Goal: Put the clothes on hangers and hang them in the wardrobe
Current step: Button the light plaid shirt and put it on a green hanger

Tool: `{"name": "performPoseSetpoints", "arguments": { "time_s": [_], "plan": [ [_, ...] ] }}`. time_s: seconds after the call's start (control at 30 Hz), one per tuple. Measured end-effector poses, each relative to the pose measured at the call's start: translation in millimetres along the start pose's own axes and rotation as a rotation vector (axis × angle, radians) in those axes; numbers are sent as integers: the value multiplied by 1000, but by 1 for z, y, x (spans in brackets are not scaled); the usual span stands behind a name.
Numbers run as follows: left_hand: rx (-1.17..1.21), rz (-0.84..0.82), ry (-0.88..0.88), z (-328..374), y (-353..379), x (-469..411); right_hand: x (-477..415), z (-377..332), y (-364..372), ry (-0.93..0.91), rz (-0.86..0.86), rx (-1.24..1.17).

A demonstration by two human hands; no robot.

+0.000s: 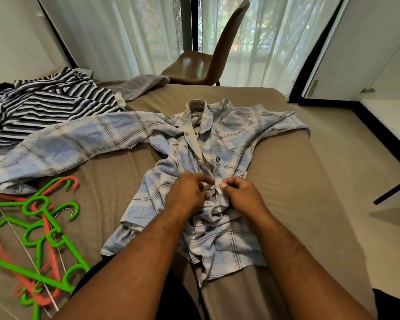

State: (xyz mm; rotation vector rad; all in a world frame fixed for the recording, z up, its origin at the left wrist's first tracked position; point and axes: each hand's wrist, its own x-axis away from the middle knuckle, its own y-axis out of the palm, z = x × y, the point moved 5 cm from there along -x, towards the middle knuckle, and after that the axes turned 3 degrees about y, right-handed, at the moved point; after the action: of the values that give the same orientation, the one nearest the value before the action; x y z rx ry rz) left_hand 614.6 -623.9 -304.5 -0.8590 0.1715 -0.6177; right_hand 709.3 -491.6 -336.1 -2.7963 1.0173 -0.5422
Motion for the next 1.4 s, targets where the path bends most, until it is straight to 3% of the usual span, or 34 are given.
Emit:
{"name": "performPoseSetpoints", "arguments": {
  "time_s": [0.37,0.6,0.73,1.0,1.4],
  "plan": [
    [-178,114,76,17,3,1,5,-8,2,-50,-20,5],
    [122,172,-8,7,-21,-8,12,-19,1,-221,207,215],
    [226,86,0,6,-20,-9,21,-28,9,-351,252,200],
    [469,-37,-97,-4,-12,-13,16,-14,13,-289,136,32],
    [547,-55,-137,-2,-15,-8,14,-9,12,-130,23,-207]
  ]
}}
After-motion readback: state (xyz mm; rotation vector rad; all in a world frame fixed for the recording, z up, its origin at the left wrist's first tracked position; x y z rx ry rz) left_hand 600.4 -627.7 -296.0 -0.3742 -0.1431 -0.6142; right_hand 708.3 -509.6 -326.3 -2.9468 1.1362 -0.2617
